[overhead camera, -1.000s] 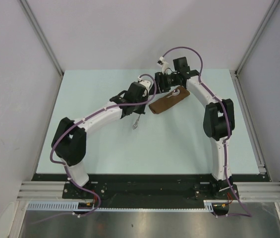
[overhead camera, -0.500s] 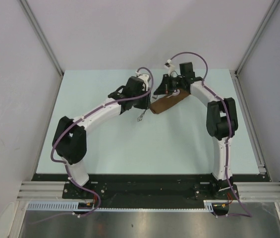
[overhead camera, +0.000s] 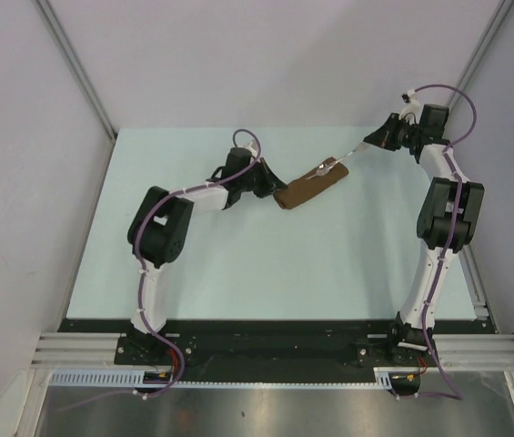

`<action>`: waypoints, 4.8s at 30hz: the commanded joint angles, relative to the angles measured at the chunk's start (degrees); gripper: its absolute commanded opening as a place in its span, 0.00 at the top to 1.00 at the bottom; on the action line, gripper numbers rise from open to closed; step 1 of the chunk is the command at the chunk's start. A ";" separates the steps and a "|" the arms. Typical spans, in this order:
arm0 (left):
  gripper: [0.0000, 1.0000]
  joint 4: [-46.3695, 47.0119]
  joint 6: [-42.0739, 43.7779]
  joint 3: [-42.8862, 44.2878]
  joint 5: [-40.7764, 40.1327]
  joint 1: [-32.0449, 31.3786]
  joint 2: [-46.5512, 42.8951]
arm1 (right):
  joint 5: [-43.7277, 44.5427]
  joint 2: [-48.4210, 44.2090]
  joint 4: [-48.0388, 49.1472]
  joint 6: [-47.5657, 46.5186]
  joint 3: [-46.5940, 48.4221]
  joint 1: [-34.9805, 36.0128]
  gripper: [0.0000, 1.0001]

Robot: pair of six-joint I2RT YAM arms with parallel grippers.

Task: Fold the napkin into a case and place the utensils inside
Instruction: Insert the fork into the folded napkin.

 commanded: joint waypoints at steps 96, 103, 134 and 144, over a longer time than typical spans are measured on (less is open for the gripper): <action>1.00 -11.09 7.08 -6.26 -3.30 -0.70 -5.72 | 7.34 -0.72 -0.91 -3.96 -6.73 7.56 0.74; 1.00 -10.38 6.99 -6.53 -3.38 -0.62 -5.28 | 7.69 -0.90 -1.53 -4.48 -5.67 7.38 0.70; 1.00 -5.46 5.14 -9.16 -1.54 -0.88 -4.75 | 5.41 -1.51 -1.09 -2.38 -9.62 13.54 0.99; 1.00 -5.37 5.85 -9.16 -1.62 -0.97 -6.33 | 3.56 -0.02 -0.82 -0.88 -11.65 13.45 0.97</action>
